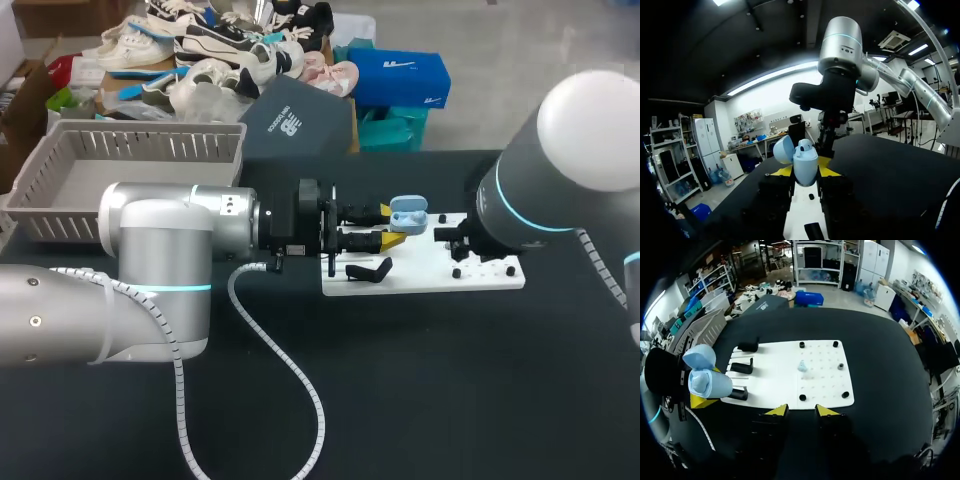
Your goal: Pick up each earbud case from the left stands, insert the matching earbuds, close the lid, and place the case in the box.
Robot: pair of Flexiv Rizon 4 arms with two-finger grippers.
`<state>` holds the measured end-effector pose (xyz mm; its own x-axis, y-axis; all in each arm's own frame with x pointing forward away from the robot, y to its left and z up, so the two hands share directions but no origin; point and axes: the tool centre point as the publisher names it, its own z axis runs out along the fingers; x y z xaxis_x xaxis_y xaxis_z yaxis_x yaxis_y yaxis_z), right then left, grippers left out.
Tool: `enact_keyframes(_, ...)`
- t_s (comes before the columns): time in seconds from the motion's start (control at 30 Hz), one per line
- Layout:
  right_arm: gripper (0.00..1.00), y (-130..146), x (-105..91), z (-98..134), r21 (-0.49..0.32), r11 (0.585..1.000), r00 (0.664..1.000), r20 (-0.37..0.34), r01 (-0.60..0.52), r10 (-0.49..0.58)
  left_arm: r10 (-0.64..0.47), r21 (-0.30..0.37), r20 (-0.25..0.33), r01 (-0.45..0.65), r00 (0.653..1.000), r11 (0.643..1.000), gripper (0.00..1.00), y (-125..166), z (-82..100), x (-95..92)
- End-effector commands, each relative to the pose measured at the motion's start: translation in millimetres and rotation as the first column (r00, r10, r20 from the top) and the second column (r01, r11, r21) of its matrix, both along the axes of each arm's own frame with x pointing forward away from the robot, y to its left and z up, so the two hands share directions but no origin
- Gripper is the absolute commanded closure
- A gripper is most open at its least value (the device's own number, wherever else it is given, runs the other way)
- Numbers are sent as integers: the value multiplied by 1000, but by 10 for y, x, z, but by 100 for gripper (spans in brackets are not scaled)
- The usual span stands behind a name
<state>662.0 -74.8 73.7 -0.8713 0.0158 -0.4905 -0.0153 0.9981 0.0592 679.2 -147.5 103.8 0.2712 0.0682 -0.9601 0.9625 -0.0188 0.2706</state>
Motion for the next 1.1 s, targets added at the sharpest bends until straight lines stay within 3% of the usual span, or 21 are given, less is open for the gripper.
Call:
enact_keyframes(0.03,69,-13,113,-35,35,999,1000,-4,-7,7,5,-1,2,-5,1000,1000,100,-4,-5,-11)
enact_keyframes(0.53,70,60,473,-131,119,990,996,-63,77,-70,5,-1,2,-5,1000,1000,100,-4,-5,-11)
enact_keyframes(1.1,69,25,517,-149,127,985,992,-76,113,-104,9,-3,0,-9,1000,1000,100,18,-5,5)
